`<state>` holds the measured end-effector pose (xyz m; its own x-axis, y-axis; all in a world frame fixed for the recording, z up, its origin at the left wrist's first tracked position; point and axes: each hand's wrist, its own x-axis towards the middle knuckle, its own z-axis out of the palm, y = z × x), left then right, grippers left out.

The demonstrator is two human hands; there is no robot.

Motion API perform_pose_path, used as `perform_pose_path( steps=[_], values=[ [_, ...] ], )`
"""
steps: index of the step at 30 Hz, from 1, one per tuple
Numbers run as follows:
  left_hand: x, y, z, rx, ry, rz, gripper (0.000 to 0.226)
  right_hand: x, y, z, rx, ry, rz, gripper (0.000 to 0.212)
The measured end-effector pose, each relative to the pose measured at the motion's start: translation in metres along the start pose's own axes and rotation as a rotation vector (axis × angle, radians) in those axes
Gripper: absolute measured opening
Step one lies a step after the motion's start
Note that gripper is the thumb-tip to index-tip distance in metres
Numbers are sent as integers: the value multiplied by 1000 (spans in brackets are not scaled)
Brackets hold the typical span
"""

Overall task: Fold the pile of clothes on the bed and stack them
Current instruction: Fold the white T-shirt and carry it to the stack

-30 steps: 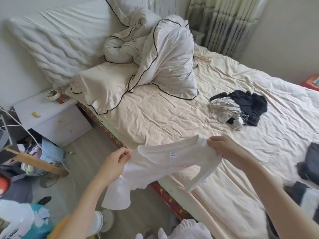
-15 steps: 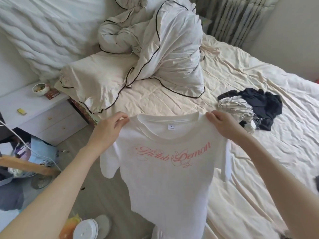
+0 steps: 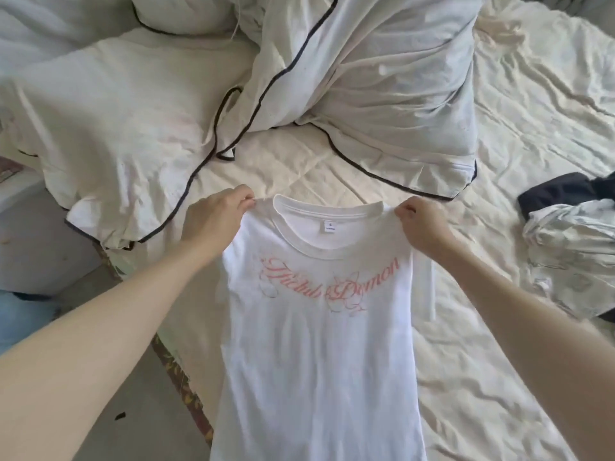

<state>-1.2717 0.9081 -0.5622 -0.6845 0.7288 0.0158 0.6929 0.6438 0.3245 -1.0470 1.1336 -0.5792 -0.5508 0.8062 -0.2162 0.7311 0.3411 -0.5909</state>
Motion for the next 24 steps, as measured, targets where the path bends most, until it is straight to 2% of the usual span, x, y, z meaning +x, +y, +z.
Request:
perform_pose_path(
  steps=[6, 9, 12, 14, 16, 18, 21, 24],
  values=[
    [67, -27, 70, 52, 136, -2, 24, 71, 14, 56, -43, 210, -39, 23],
    [82, -40, 96, 41, 25, -5, 24, 91, 20, 79, -99, 149, -26, 24],
    [83, -54, 110, -213, -141, -94, 21, 94, 28, 98, -138, 67, 77, 27],
    [81, -64, 107, -413, -124, -178, 17, 89, 30, 103, -168, 102, 99, 29],
    [76, -76, 99, -527, -128, -255, 18, 77, 25, 106, -175, 197, 26, 32],
    [66, -91, 89, -568, -205, -309, 17, 52, 12, 114, -175, 229, -97, 36],
    [53, -102, 76, -698, -338, -352, 15, -1, -12, 141, -161, 150, -291, 37],
    [51, -100, 64, -843, -441, -388, 17, -53, -33, 175, -142, -28, -425, 42]
  ],
)
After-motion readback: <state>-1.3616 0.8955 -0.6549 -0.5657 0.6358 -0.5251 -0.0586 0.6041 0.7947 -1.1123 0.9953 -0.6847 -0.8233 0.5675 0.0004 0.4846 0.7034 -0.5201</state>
